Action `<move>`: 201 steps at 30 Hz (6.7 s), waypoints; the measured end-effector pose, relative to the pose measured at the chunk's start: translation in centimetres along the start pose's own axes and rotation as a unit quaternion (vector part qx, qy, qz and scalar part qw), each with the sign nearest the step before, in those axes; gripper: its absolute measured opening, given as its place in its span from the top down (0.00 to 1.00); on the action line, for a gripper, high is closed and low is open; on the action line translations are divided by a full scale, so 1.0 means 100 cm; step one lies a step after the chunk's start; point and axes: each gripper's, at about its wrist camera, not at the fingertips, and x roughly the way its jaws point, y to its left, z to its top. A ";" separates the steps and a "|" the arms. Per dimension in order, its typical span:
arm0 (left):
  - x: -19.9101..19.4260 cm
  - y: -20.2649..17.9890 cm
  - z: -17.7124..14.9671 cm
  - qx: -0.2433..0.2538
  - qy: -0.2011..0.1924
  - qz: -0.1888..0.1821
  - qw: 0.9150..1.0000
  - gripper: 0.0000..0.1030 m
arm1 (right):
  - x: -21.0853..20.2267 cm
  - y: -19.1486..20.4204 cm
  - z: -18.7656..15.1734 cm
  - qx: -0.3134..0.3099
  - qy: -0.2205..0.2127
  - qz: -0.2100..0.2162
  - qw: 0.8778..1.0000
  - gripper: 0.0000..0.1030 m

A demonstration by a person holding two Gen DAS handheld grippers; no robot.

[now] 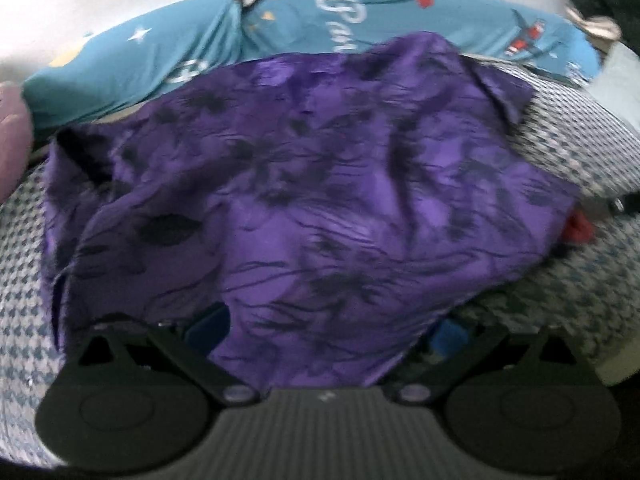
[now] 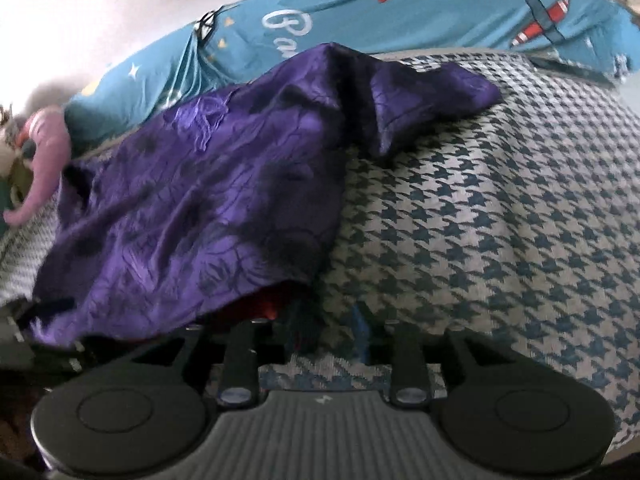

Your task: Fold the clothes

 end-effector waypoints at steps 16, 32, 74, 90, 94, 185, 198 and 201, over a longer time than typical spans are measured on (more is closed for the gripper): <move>0.012 0.063 0.029 -0.140 -0.027 0.036 0.989 0.00 | 0.031 0.019 0.002 -0.028 0.002 0.017 0.999 0.61; 0.005 0.071 0.024 -0.146 -0.037 0.056 0.987 0.00 | -0.023 0.046 -0.011 -0.060 -0.087 0.023 0.994 0.94; -0.041 0.021 -0.050 -0.047 0.021 -0.036 0.998 0.00 | -0.006 0.041 -0.055 0.009 -0.038 -0.126 0.991 0.66; -0.028 0.016 -0.051 -0.039 0.017 -0.013 0.999 0.00 | -0.032 0.054 0.031 0.003 -0.180 -0.075 0.981 0.94; -0.032 0.027 -0.046 -0.064 -0.003 -0.008 0.998 0.00 | -0.029 0.059 0.045 -0.011 -0.191 -0.072 0.979 0.94; -0.015 0.091 -0.024 -0.093 -0.006 0.067 0.993 0.00 | -0.016 0.043 0.042 -0.017 -0.136 -0.075 0.988 0.93; -0.002 0.103 -0.016 -0.106 -0.021 0.233 0.966 0.00 | -0.052 0.015 0.033 0.045 -0.172 -0.124 0.976 0.96; -0.010 0.115 -0.016 -0.129 -0.027 0.260 0.957 0.00 | -0.053 0.017 0.026 0.045 -0.158 -0.134 0.977 0.96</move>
